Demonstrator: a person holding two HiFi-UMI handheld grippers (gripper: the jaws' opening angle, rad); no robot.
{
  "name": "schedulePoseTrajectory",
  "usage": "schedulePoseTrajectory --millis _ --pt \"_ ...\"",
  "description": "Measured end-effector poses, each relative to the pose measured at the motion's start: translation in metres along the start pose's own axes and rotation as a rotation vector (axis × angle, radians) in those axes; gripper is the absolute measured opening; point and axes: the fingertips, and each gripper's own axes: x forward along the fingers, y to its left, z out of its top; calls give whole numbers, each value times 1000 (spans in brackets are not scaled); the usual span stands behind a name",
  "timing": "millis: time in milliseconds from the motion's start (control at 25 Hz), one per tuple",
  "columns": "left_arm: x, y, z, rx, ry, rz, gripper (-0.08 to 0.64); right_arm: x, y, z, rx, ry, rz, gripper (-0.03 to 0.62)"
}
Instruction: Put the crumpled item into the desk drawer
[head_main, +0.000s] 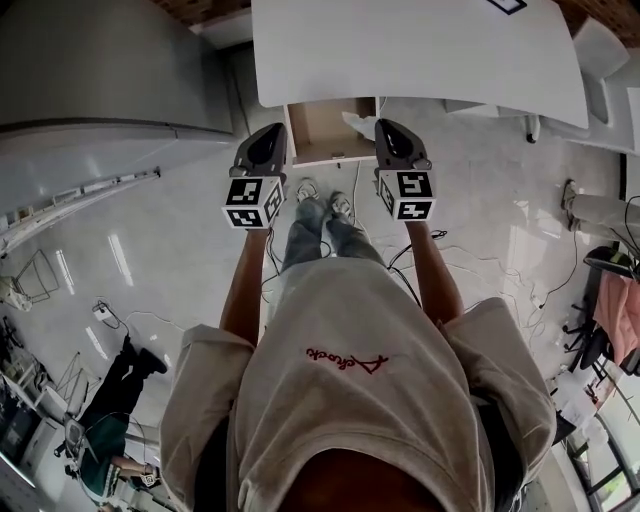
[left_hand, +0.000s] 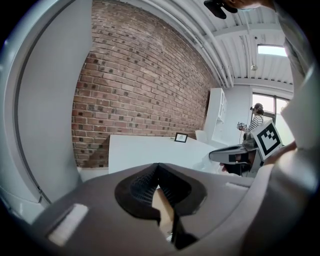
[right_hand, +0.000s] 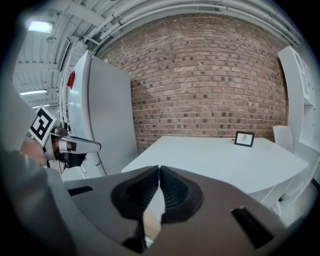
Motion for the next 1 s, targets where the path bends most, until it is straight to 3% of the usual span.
schedulePoseTrajectory --millis 360,1000 --pt "18 19 -36 -24 47 -11 9 30 9 -32 15 48 14 15" --pt "33 18 -139 -101 147 -21 9 50 30 -135 48 176 55 15"
